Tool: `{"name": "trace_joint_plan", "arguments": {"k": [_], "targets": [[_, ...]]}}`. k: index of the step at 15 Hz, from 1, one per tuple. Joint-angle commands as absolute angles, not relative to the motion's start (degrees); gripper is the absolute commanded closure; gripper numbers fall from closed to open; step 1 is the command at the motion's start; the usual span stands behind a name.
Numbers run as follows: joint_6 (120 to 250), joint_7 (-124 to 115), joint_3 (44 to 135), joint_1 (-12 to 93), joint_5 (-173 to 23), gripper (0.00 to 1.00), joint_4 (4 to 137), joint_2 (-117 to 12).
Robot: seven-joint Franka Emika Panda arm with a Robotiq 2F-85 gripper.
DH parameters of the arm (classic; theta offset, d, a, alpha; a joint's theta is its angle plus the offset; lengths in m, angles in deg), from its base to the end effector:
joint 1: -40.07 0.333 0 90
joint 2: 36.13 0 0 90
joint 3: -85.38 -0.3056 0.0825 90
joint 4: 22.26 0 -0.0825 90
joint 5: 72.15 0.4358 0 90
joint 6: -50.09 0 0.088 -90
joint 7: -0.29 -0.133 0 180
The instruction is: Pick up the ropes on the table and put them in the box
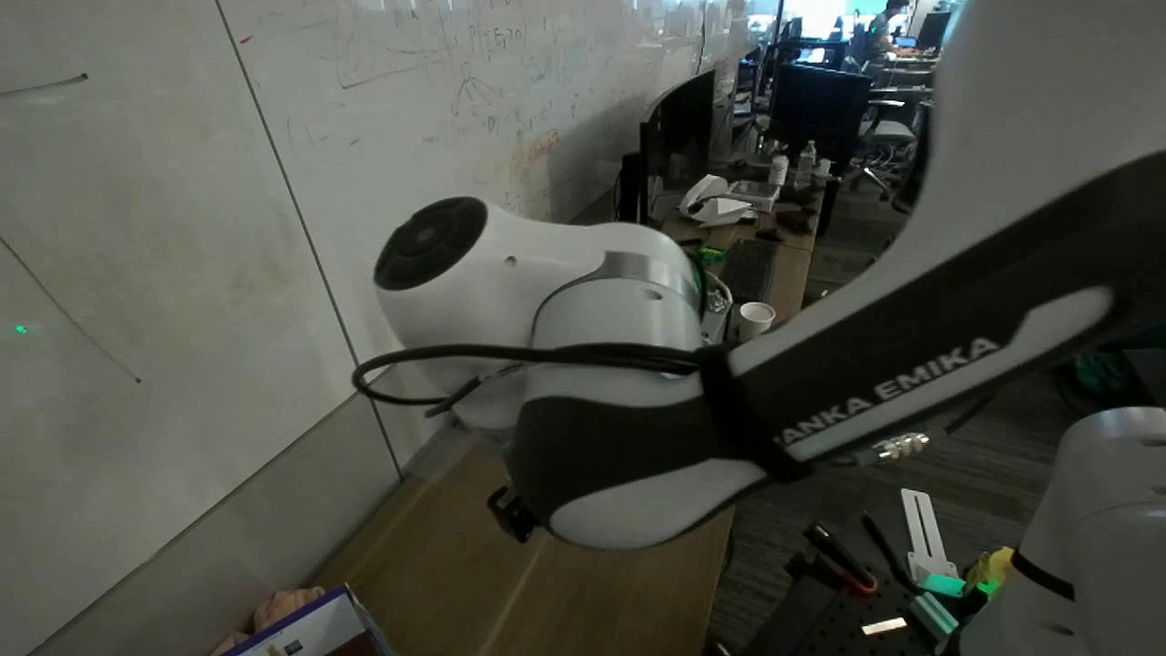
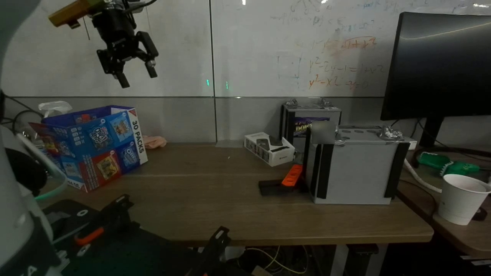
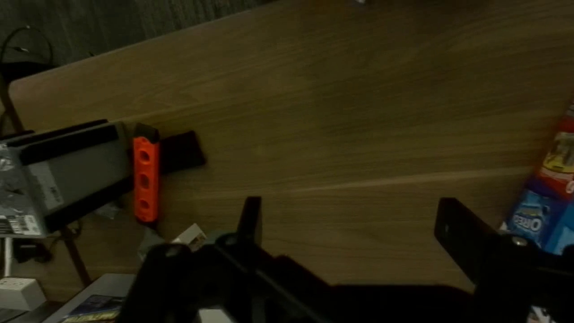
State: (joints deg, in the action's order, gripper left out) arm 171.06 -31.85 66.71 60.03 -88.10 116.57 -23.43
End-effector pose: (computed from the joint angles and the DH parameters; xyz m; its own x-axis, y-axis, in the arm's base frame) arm 0.3983 0.2879 0.3165 0.9638 0.2628 0.0455 0.2364 -0.9207 0.3106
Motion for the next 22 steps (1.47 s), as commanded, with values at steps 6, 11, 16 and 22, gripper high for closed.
{"name": "trace_joint_plan", "arguments": {"k": [6, 11, 16, 22], "targets": [[174.0, -32.7, 76.8, 60.2, -87.2, 0.00, 135.6, 6.2], [165.6, -28.5, 84.2, 60.3, -88.8, 0.00, 135.7, 21.2], [145.2, -13.4, 85.4, 52.3, -79.1, 0.00, 134.0, 31.2], [137.4, -1.2, 83.7, 49.1, -81.0, 0.00, 134.9, 35.3]]}}
